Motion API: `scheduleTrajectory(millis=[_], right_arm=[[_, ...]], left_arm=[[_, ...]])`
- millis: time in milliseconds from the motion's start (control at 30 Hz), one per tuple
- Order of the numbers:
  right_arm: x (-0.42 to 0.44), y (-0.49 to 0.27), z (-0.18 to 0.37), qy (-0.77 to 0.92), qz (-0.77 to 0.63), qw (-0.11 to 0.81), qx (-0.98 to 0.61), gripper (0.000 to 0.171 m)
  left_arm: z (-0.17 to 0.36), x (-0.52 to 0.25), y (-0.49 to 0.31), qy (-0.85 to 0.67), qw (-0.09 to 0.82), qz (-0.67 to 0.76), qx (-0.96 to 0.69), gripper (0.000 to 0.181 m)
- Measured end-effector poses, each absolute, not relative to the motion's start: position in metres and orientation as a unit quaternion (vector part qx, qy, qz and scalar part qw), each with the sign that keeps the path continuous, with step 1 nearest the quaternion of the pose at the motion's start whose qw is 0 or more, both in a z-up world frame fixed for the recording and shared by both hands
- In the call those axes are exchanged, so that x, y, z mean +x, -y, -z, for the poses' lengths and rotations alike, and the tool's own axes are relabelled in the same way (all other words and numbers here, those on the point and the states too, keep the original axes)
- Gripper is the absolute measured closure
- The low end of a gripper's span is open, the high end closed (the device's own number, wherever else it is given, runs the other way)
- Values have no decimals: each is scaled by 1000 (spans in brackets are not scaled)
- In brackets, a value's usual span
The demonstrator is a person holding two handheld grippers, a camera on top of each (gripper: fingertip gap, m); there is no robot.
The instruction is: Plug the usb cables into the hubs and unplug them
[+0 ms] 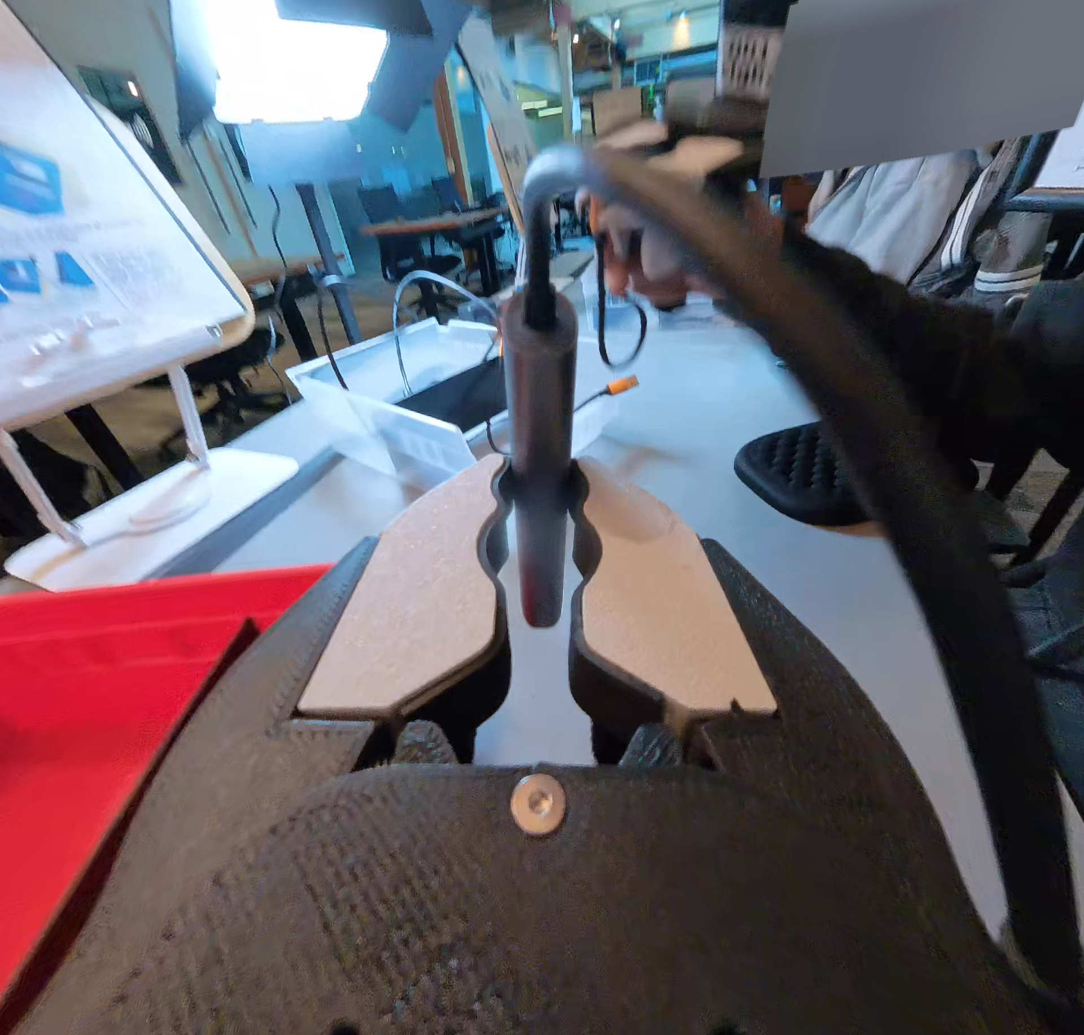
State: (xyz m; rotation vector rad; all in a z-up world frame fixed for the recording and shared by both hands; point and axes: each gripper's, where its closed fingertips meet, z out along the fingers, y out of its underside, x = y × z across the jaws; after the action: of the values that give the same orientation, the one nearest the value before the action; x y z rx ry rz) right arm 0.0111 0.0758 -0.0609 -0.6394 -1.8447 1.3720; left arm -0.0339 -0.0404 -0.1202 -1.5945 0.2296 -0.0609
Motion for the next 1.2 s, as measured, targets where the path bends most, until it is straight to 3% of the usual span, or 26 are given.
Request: scheduleTrajectory(millis=[67,167,333,433,467,667,833,867,900,1033,1200], right_arm=[[2,-105,51,732,-490,389,-270,164],[-12,-138,71,773,-438,343,-304,164],[-52,-222,174,810,-241,342,-410,163],[-57,-226,197,819,-208,344,-410,124],[-58,-218,189,816,-227,348,-402,119],[-20,-80,143,843,-424,242,-228,123],[2,11,155,869,-442,180,-134,122],[-1,19,163,876,-427,190,-123,132],[-1,24,168,883,-412,196,-107,152],[-5,4,140,877,-416,210,-112,155],[-26,-73,103,869,-381,257,-184,155]], left_arm=[[136,-30,31,-100,673,41,-732,164],[147,-22,24,-109,661,45,-741,164],[159,-15,19,-116,645,43,-754,164],[167,-16,15,-107,634,50,-764,164],[170,-15,14,-106,630,55,-767,164],[186,-6,5,-107,605,65,-786,164],[202,2,0,-121,570,48,-811,164],[205,4,-1,-127,561,47,-817,164],[210,5,0,-134,551,43,-823,163],[189,-19,6,-70,593,71,-799,143],[164,-79,28,22,633,-18,-774,146]])
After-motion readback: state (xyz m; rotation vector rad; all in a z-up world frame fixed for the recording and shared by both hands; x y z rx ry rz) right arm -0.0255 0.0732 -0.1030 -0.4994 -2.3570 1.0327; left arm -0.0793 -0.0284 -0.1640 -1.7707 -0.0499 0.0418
